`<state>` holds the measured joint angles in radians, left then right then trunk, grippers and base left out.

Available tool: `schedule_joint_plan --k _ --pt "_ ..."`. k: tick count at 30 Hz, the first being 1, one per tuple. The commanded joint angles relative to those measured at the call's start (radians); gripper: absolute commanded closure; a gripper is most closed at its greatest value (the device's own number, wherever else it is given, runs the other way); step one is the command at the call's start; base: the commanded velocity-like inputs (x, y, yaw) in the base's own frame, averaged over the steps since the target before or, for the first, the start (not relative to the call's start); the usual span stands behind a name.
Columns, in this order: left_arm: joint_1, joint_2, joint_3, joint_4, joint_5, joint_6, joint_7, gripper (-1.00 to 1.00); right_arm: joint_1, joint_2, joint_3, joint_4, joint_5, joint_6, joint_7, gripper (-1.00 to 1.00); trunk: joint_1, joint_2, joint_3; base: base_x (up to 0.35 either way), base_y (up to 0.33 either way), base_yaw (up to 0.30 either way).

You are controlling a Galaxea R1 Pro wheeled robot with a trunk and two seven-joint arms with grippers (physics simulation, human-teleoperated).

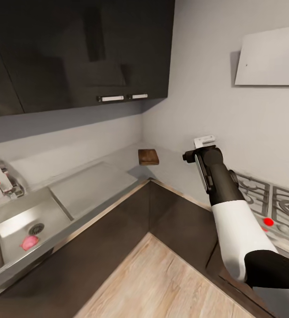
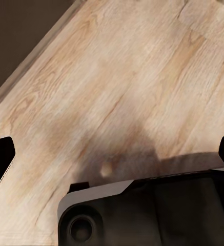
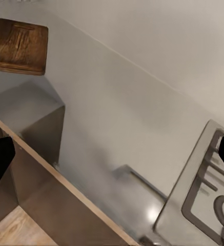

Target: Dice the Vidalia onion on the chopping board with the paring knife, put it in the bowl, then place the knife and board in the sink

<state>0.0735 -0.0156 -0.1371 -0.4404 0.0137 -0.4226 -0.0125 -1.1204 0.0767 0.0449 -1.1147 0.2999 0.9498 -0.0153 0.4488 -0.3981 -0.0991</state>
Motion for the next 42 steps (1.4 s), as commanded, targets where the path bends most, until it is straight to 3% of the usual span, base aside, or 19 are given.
schedule_joint_plan --k 1,15,29,42 --pt "0.0 0.0 -0.001 -0.001 0.002 -0.001 -0.001 -1.0 -0.001 0.0 0.001 0.0 0.001 0.005 -0.002 -1.0 0.001 -0.002 -0.002 0.325 0.018 0.0" --pt "0.0 0.0 -0.001 -0.001 0.002 0.0 -0.001 -1.0 -0.001 0.0 0.001 0.0 0.0 0.004 -0.002 -1.0 0.001 -0.002 -0.002 0.327 -0.029 0.0" --pt "0.0 0.0 -0.001 -0.001 0.002 0.0 -0.001 -1.0 -0.001 0.014 0.001 0.0 -0.001 0.004 0.004 -1.0 0.001 -0.002 -0.002 0.269 -0.197 0.0" --pt "0.0 0.0 -0.001 -0.001 0.002 -0.001 -0.001 -1.0 -0.001 0.015 0.001 0.0 -0.001 0.006 0.036 -1.0 0.001 -0.002 -0.002 0.044 -0.042 0.0"
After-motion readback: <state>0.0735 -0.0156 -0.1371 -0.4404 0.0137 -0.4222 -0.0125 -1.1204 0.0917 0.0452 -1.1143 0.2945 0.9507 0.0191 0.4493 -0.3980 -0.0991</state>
